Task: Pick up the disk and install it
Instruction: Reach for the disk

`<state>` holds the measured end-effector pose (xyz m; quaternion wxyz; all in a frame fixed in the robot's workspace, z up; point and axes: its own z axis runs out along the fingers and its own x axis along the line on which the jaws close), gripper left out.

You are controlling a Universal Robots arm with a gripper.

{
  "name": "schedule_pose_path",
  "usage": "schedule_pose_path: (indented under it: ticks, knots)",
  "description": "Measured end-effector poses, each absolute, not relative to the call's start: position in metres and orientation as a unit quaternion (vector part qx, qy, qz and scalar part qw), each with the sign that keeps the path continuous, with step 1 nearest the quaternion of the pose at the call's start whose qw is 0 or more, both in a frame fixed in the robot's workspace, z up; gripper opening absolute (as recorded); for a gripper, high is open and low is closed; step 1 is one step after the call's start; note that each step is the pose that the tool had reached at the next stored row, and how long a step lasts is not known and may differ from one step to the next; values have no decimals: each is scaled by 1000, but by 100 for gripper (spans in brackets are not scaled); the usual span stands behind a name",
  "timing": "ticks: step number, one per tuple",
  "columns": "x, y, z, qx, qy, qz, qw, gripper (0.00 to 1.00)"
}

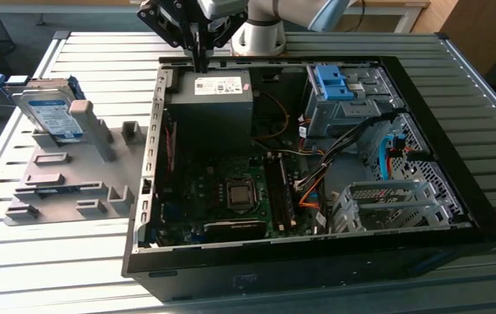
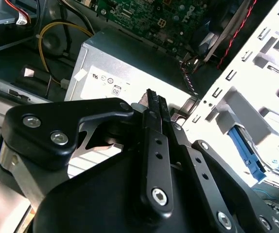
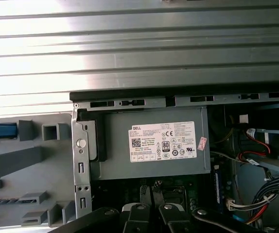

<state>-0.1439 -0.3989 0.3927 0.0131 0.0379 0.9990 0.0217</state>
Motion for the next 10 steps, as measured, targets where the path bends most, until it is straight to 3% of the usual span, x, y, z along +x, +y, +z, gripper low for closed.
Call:
schedule_pose_path:
  ticks: [10]
  knots:
    - [-146,-399,393,38,999,22,13,16]
